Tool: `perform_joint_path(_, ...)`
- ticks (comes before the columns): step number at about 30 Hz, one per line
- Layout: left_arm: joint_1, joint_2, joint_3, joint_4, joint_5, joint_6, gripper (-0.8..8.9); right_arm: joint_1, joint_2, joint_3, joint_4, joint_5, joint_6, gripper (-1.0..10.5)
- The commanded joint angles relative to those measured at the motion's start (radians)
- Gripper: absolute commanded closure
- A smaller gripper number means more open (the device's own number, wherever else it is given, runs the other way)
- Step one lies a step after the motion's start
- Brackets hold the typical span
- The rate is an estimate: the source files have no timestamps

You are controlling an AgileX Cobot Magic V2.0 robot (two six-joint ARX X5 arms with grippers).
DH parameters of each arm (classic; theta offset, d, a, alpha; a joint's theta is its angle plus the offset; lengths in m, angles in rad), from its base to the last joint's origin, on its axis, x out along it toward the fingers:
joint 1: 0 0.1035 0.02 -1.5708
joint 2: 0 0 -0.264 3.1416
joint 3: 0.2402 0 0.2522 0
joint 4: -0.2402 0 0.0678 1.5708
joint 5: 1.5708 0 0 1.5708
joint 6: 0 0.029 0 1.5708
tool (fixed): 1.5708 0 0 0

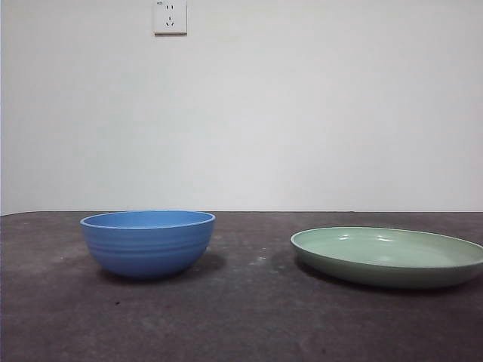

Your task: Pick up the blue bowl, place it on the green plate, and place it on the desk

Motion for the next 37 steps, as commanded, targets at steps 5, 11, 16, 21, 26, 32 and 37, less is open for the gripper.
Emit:
perform_joint_path(5, 0.002, 0.162, 0.178, -0.099, 0.132, 0.134, 8.03, 0.003, 0.166, 0.174, -0.117, -0.090, -0.053, 9.4)
perform_joint_path(11, -0.002, 0.333, 0.325, -0.225, 0.285, 0.249, 8.04, 0.003, 0.366, 0.334, -0.266, -0.229, -0.151, 9.4)
perform_joint_path(16, -0.031, 0.444, 0.417, -0.324, 0.365, 0.319, 8.03, 0.009, 0.511, 0.457, -0.394, -0.336, -0.222, 9.4)
perform_joint_path(21, -0.098, 0.526, 0.487, -0.411, 0.416, 0.366, 8.04, 0.055, 0.635, 0.555, -0.534, -0.395, -0.290, 9.4)
perform_joint_path(26, -0.183, 0.576, 0.526, -0.491, 0.419, 0.409, 8.04, 0.134, 0.708, 0.611, -0.649, -0.392, -0.351, 9.4)
perform_joint_path(32, -0.243, 0.589, 0.528, -0.511, 0.435, 0.409, 8.04, 0.213, 0.723, 0.616, -0.678, -0.392, -0.365, 9.4)
perform_joint_path(37, -0.247, 0.589, 0.528, -0.507, 0.435, 0.409, 7.86, 0.227, 0.722, 0.616, -0.677, -0.392, -0.364, 9.4)
